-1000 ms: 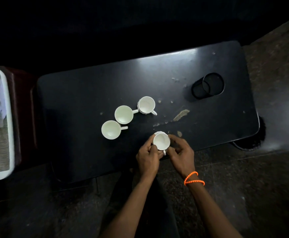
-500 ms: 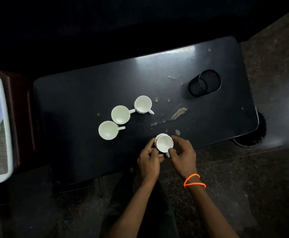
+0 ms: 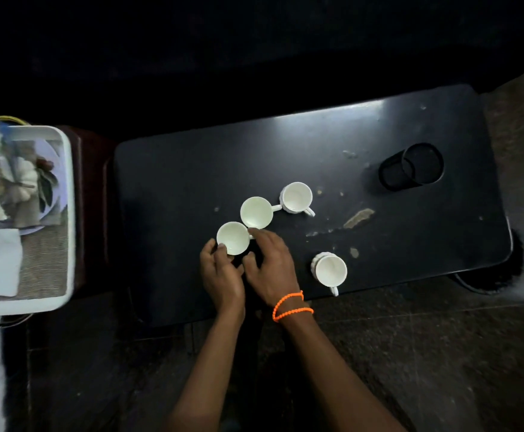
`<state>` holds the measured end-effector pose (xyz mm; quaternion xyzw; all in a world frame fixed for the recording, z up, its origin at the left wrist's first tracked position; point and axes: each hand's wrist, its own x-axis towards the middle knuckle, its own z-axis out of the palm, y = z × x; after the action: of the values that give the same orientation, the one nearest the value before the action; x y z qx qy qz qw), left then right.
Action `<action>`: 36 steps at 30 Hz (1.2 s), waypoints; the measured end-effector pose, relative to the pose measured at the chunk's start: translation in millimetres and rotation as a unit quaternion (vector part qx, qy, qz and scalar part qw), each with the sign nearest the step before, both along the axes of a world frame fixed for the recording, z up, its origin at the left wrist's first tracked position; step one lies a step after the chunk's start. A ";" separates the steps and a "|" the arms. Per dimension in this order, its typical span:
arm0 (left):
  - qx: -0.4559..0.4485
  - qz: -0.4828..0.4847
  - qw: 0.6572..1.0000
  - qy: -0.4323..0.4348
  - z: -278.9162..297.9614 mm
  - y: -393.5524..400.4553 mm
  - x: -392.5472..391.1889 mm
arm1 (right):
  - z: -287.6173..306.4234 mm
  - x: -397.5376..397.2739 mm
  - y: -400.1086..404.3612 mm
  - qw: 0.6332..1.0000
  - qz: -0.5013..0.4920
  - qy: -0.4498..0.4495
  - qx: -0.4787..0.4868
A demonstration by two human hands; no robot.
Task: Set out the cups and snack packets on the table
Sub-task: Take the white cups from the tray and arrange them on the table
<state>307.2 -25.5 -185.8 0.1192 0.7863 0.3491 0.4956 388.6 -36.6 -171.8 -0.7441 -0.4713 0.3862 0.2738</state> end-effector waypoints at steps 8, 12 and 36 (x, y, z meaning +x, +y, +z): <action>-0.010 -0.045 0.998 0.045 -5.5 5.8 -9.9 | -3.3 -11.8 -4.6 0.999 -0.009 -0.030 -0.021; -0.012 -0.051 0.999 0.014 -3.3 3.7 -14.3 | -3.5 -16.4 -0.2 1.000 0.009 -0.003 -0.029; -0.032 -0.197 0.978 0.066 9.4 -53.0 -22.0 | -2.9 -24.0 -84.6 0.981 -0.146 0.100 -0.085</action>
<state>285.2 -78.5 -176.4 0.2789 0.7889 0.2103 0.5055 364.6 -121.2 -174.6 -0.7830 -0.2931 0.4534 0.3089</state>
